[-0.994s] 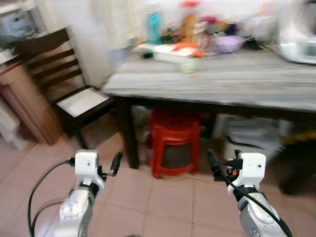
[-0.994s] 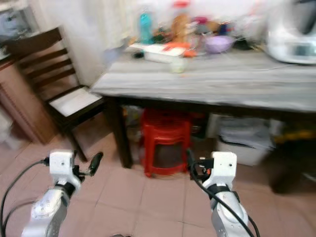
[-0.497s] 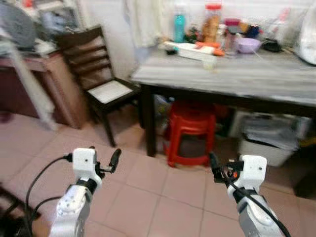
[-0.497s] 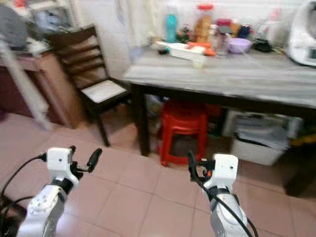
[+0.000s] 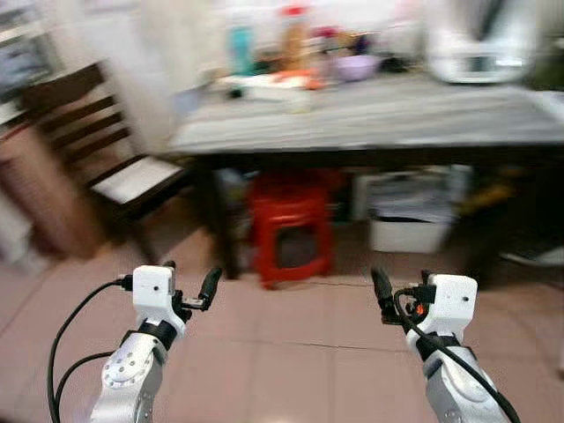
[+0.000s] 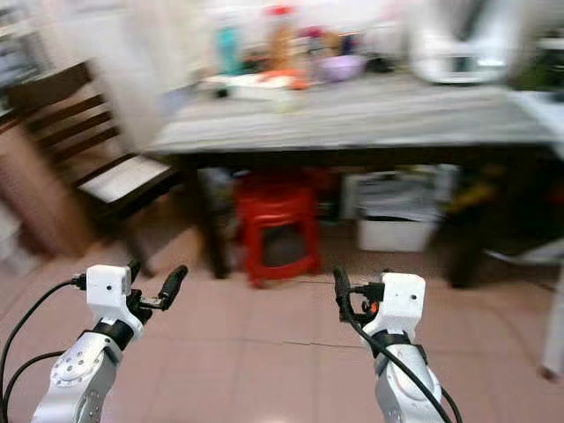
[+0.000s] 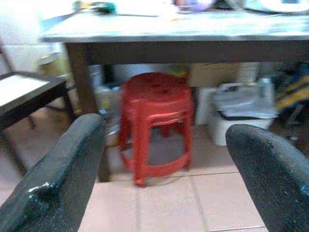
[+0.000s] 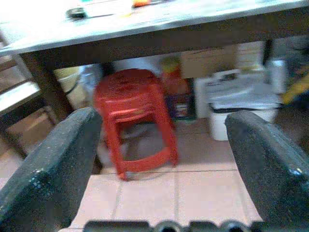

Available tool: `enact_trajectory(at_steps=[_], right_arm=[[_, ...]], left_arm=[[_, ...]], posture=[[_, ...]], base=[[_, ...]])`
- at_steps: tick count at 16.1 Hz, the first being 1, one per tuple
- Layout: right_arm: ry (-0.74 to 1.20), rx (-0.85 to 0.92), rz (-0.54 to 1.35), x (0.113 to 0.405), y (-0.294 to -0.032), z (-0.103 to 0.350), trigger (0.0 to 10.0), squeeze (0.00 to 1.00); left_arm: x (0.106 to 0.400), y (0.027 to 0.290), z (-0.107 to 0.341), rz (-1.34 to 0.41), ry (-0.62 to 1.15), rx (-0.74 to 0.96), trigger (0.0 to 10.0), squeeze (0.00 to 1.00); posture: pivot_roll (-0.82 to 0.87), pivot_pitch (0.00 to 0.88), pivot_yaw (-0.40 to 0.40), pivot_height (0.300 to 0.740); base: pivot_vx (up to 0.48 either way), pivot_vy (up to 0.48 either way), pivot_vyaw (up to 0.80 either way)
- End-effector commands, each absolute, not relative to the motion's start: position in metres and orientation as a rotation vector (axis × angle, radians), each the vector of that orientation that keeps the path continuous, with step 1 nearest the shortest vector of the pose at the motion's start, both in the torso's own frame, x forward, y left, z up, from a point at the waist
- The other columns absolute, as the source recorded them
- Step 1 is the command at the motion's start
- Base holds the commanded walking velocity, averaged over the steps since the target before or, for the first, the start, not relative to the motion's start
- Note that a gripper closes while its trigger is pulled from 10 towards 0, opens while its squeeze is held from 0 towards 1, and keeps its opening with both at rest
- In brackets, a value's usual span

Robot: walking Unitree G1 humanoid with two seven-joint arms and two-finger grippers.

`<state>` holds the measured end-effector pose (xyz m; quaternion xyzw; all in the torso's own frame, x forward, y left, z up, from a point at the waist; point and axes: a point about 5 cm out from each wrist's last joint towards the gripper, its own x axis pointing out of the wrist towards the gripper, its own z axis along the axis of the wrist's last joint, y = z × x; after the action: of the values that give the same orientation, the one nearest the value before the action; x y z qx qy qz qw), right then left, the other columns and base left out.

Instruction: Setting the table

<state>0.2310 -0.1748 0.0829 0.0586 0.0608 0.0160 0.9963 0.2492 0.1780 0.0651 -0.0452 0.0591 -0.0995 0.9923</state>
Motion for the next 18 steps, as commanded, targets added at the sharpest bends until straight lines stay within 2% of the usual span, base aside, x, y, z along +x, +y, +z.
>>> enact_trajectory(at_steps=[1,4,15,18], right_arm=[[0.098,0.118,0.029,0.2322,-0.1752,0.0892,10.0,0.00],[0.076,0.121,0.042,0.2326,-0.1709,0.0951,10.0,0.00],[0.075,0.132,0.053,0.2274,-0.1667,0.0939,10.0,0.00],[0.078,0.136,0.058,0.2258,-0.1659,0.0924,10.0,0.00]], left_arm=[[0.2502,0.1766,0.0686,-0.213,0.112,-0.090,10.0,0.00],[0.2516,0.1762,0.0724,-0.217,0.103,-0.092,10.0,0.00],[0.2518,0.1768,0.0748,-0.221,0.114,-0.077,10.0,0.00],[0.2523,0.1752,0.0748,-0.226,0.117,-0.076,10.0,0.00]], posture=[[-0.02,0.000,0.082,0.740],[-0.02,0.000,0.084,0.740],[-0.02,0.000,0.102,0.740],[-0.02,0.000,0.105,0.740]], base=[[0.000,-0.472,-0.51],[0.000,-0.471,-0.43],[0.000,-0.457,0.00],[0.000,-0.446,0.47]])
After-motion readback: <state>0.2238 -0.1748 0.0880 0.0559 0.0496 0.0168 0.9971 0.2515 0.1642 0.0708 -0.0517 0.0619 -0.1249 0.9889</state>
